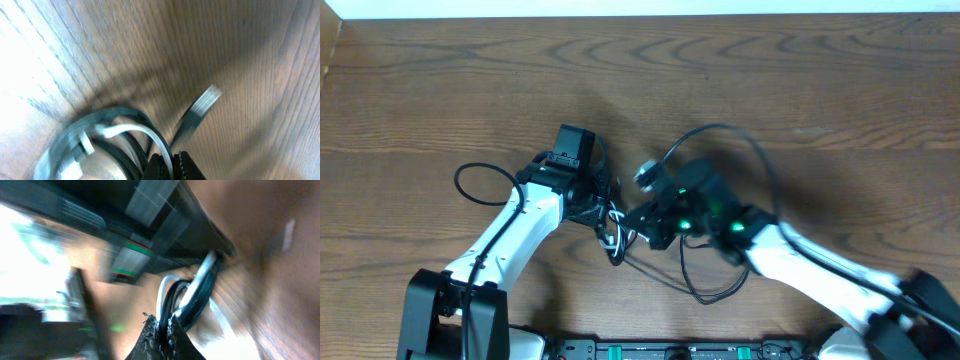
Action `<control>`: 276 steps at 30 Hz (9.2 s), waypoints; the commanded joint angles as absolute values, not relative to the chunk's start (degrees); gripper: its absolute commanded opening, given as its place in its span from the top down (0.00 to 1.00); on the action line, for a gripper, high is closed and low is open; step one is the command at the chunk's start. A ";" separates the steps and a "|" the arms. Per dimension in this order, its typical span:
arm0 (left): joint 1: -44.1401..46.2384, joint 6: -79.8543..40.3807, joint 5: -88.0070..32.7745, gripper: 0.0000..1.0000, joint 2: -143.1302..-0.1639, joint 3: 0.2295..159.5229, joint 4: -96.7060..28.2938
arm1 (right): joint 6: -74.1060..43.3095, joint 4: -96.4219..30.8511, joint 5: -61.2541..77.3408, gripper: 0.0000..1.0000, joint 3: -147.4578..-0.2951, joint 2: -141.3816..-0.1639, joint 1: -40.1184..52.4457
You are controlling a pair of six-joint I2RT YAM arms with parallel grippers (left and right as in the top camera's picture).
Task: Untangle cables
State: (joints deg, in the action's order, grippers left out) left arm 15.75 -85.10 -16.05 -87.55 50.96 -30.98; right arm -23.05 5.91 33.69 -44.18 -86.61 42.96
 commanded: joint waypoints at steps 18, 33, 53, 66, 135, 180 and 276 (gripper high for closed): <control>15.38 -84.09 -6.79 0.92 -86.78 51.51 -31.42 | -17.10 -16.36 34.00 0.96 -44.95 -63.31 30.57; 15.40 -84.09 -6.83 0.92 -86.78 51.51 -32.32 | -12.43 -11.42 23.59 0.31 -44.93 -79.92 42.48; 15.38 -80.47 -5.15 0.92 -86.78 51.51 -33.41 | -19.73 5.87 26.52 0.99 -45.10 -77.84 43.13; 15.38 -80.20 -3.79 0.92 -86.78 51.51 -33.36 | -17.87 -5.63 17.45 0.99 -45.10 -55.96 41.30; 15.38 -66.04 -6.76 0.92 -86.78 51.51 -36.62 | -66.78 26.92 11.22 0.99 -45.10 -95.22 46.81; 15.38 -66.85 -19.92 0.05 -86.78 51.51 -37.26 | -16.08 18.02 21.91 0.99 -45.10 -78.48 47.31; 10.72 -46.37 -39.40 0.50 -86.78 41.52 -3.11 | -18.04 -23.62 22.22 0.33 -45.10 -71.53 38.61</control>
State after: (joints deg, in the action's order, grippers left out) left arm 12.67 -51.79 -33.43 -86.89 41.50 -3.40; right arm -16.34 -23.53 22.28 -44.56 -72.25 38.74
